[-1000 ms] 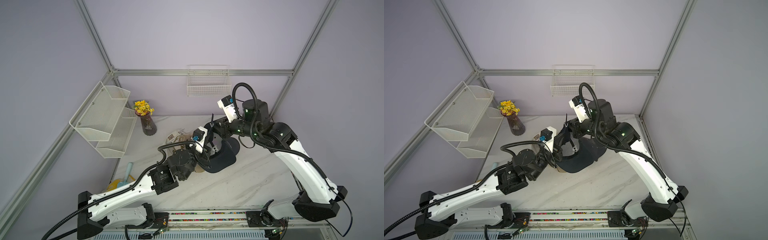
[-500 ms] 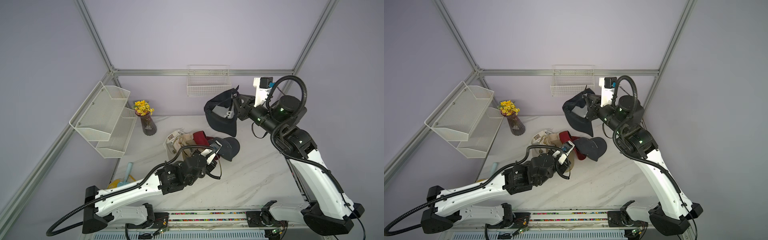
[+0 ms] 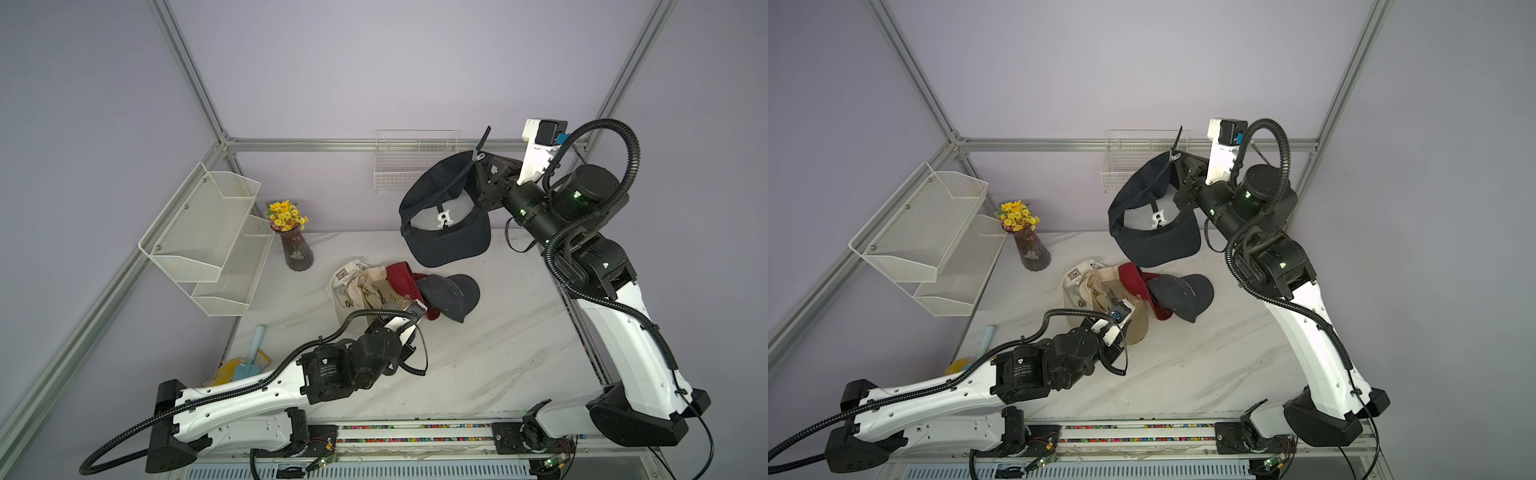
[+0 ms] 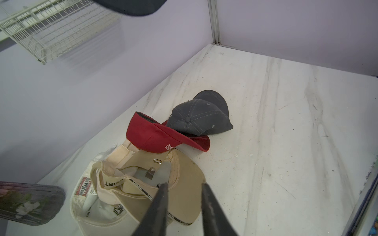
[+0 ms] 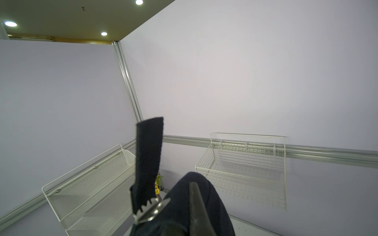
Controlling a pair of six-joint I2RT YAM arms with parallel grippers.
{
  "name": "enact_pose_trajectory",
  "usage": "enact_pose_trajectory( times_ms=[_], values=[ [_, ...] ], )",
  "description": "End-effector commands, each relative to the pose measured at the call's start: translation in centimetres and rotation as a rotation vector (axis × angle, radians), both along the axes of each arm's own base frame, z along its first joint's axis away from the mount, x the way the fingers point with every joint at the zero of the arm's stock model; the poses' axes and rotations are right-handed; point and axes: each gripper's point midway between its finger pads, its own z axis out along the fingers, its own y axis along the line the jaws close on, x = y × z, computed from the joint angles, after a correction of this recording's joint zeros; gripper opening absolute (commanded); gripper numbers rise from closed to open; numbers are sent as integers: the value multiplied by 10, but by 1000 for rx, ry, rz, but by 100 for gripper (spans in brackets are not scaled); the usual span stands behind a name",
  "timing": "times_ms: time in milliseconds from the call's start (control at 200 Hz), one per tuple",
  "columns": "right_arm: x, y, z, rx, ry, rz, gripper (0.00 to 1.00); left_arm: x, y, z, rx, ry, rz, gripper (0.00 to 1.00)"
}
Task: Open the adjustable buckle of the baseball cap
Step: Open the adjustable buckle on the baseball cap.
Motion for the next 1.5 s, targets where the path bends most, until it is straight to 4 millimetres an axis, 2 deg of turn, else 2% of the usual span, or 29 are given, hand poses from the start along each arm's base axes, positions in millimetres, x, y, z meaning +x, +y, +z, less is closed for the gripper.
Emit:
enact_pose_trajectory(
  times_ms=[0,130,225,325,475,640,650,670,795,1125,1300,1495],
  values=[
    [-10,7,-17,-26,26,66,0,4,1,82,-132,-160,16,64],
    [-13,15,-50,-57,73,117,0,-5,-5,147,-241,-244,-64,67],
    [-13,22,-73,-76,110,150,0,-12,-13,186,-278,-250,-121,74],
    [-12,23,-87,-92,129,152,0,-9,-22,213,-264,-251,-123,80],
    [-14,32,-101,-129,145,169,0,7,-33,236,-238,-290,-69,83],
    [-17,37,-108,-136,151,179,0,23,-41,253,-281,-248,-70,83],
    [-17,37,-109,-137,152,178,0,28,-51,245,-262,-236,-71,83],
    [-17,38,-109,-138,153,178,0,31,-55,242,-256,-226,-71,83],
    [-19,42,-113,-147,159,189,0,45,-63,237,-256,-178,-73,83],
    [-23,55,-127,-164,172,205,0,66,-62,242,-276,-169,-32,82],
    [-25,55,-131,-173,174,195,0,74,-52,250,-295,-181,9,81],
    [-24,52,-132,-178,173,179,0,72,-14,272,-362,-214,62,79]
  ],
)
